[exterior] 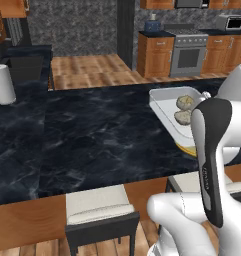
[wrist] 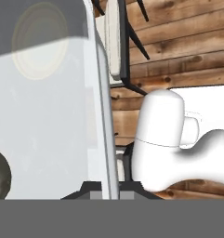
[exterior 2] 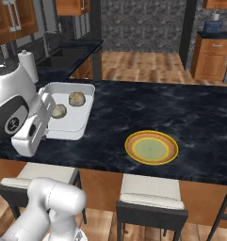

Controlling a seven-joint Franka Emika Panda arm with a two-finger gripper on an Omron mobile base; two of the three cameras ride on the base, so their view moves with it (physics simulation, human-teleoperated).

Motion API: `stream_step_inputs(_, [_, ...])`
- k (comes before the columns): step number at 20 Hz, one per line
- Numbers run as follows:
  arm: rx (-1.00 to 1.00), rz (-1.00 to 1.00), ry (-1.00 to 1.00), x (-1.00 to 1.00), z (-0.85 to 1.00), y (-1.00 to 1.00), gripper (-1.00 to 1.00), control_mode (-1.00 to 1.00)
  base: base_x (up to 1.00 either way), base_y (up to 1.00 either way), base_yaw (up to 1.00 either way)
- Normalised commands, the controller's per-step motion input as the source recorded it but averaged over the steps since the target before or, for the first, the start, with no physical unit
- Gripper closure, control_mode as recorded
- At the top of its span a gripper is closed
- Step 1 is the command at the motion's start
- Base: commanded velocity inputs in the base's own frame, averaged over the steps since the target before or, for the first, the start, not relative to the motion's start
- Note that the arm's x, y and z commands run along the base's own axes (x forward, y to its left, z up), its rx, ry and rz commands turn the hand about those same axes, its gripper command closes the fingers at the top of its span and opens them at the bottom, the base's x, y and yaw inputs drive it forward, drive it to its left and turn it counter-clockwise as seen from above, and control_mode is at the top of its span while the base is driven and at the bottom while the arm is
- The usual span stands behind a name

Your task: Place two dumplings into each of the tupperware containers and then place the containers in the fridge.

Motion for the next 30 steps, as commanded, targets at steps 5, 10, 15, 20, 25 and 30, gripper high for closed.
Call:
stream_step_inputs(5, [0.00, 0.00, 0.00, -0.02, 0.00, 0.00, 1.00, 1.00, -0.31, -0.07, -0.01])
stream_step_inputs(10, [0.00, 0.00, 0.00, 0.00, 0.00, 0.00, 1.00, 1.00, -1.00, -0.82, -0.26])
stream_step_inputs(15, [0.00, 0.00, 0.00, 0.00, 0.00, 0.00, 1.00, 1.00, -0.71, -0.10, -0.77])
stream_step_inputs(20, [0.00, 0.00, 0.00, 0.00, 0.00, 0.00, 1.00, 1.00, -0.15, 0.00, -0.96])
stream_step_inputs(25, [0.00, 0.00, 0.00, 0.00, 0.00, 0.00, 1.00, 1.00, 0.00, 0.00, -0.98])
stream_step_inputs(30, [0.00, 0.00, 0.00, 0.00, 0.00, 0.00, 1.00, 1.00, 0.78, -0.22, -0.47])
